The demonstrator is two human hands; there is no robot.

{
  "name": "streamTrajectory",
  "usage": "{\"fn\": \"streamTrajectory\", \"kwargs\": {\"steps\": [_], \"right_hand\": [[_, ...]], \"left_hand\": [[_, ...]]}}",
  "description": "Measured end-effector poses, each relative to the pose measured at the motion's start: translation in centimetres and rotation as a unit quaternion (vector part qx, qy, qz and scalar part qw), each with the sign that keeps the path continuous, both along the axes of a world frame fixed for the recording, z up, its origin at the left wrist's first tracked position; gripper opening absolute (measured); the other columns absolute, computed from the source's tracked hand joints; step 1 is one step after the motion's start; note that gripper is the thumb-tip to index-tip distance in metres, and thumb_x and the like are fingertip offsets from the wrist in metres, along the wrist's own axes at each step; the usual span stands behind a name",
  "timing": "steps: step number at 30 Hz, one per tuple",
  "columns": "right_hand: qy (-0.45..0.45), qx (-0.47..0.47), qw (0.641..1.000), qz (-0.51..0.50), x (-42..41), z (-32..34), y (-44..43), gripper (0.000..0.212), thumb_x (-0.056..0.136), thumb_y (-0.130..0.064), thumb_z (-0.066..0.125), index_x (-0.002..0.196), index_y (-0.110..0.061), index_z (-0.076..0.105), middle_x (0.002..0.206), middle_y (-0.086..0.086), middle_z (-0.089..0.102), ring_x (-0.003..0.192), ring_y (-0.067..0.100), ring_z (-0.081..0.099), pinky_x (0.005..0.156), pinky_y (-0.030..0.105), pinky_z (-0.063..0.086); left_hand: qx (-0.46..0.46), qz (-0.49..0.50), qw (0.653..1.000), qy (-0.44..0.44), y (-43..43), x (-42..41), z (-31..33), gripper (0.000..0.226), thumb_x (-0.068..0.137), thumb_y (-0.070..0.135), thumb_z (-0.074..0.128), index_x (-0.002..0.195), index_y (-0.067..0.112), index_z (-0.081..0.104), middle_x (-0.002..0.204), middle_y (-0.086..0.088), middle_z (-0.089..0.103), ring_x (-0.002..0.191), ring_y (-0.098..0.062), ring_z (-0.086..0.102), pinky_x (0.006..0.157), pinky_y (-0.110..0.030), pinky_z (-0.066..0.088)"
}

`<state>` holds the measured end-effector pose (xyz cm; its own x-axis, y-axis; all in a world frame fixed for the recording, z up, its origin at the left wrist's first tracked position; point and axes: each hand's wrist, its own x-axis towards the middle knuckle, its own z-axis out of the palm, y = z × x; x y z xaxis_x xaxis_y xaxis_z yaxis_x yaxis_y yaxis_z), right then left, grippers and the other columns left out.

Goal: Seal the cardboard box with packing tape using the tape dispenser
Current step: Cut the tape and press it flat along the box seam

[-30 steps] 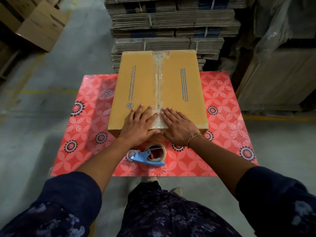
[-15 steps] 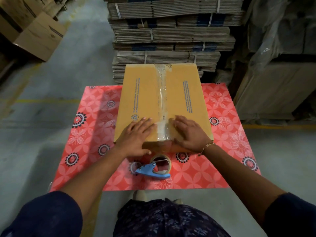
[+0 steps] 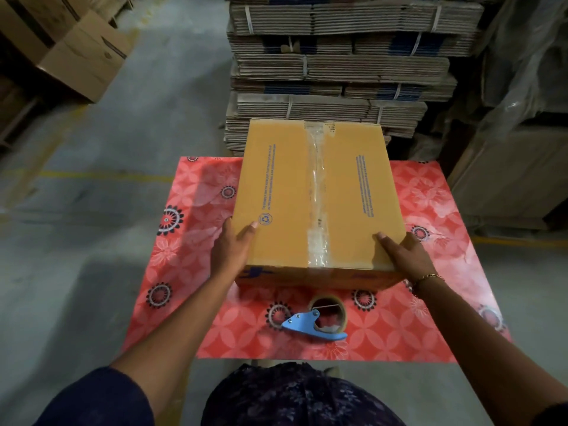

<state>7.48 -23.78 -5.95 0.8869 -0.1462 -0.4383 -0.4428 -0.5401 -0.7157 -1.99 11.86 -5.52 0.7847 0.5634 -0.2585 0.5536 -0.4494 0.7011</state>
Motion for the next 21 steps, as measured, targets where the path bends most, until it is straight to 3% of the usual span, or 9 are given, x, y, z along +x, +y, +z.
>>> {"fn": "streamTrajectory", "kwargs": {"steps": [4, 9, 15, 18, 21], "right_hand": [[-0.018, -0.019, 0.998, 0.052, -0.3, 1.1, 5.8, 0.064, 0.078, -0.067, 0.066, 0.114, -0.015, 0.054, 0.110, 0.011, 0.067, 0.096, 0.033, 0.065, 0.085, 0.048, 0.055], [-0.017, -0.002, 0.996, 0.092, -0.5, 1.3, 11.4, 0.070, 0.083, -0.065, 0.062, 0.129, -0.015, 0.049, 0.112, 0.003, 0.061, 0.101, 0.030, 0.063, 0.087, 0.045, 0.054], [0.006, 0.007, 0.994, 0.111, -1.1, 1.5, 13.2, 0.083, 0.082, -0.074, 0.051, 0.145, -0.022, 0.039, 0.131, 0.011, 0.062, 0.111, 0.033, 0.063, 0.093, 0.047, 0.052], [0.018, 0.045, 0.995, 0.090, -2.1, 1.4, 11.7, 0.086, 0.081, -0.083, 0.037, 0.144, -0.024, 0.043, 0.144, 0.007, 0.054, 0.125, 0.032, 0.054, 0.105, 0.052, 0.043], [0.044, 0.088, 0.995, 0.023, -5.0, 0.5, 9.0, 0.074, 0.086, -0.079, 0.037, 0.127, -0.019, 0.053, 0.125, 0.007, 0.065, 0.106, 0.029, 0.065, 0.089, 0.048, 0.053]], "left_hand": [[0.053, 0.003, 0.999, -0.007, 5.8, -1.3, -0.1, 0.080, 0.089, 0.076, 0.045, 0.141, 0.014, 0.047, 0.133, -0.020, 0.065, 0.117, -0.043, 0.063, 0.091, -0.046, 0.051], [0.073, 0.029, 0.997, -0.026, 11.0, -2.4, 0.2, 0.068, 0.093, 0.065, 0.053, 0.140, 0.017, 0.048, 0.132, -0.019, 0.065, 0.118, -0.043, 0.061, 0.093, -0.045, 0.048], [0.080, 0.022, 0.996, 0.008, 12.8, -2.3, -0.9, 0.074, 0.093, 0.066, 0.050, 0.145, 0.013, 0.042, 0.138, -0.024, 0.059, 0.124, -0.045, 0.057, 0.097, -0.050, 0.047], [0.195, -0.005, 0.980, -0.032, 11.6, -2.5, -0.8, 0.071, 0.095, 0.058, 0.049, 0.145, 0.007, 0.041, 0.144, -0.027, 0.050, 0.132, -0.046, 0.048, 0.102, -0.057, 0.042], [0.311, -0.079, 0.945, -0.068, 8.8, -2.4, -0.6, 0.069, 0.091, 0.058, 0.049, 0.142, 0.012, 0.045, 0.153, -0.021, 0.043, 0.142, -0.042, 0.037, 0.111, -0.060, 0.031]]}}
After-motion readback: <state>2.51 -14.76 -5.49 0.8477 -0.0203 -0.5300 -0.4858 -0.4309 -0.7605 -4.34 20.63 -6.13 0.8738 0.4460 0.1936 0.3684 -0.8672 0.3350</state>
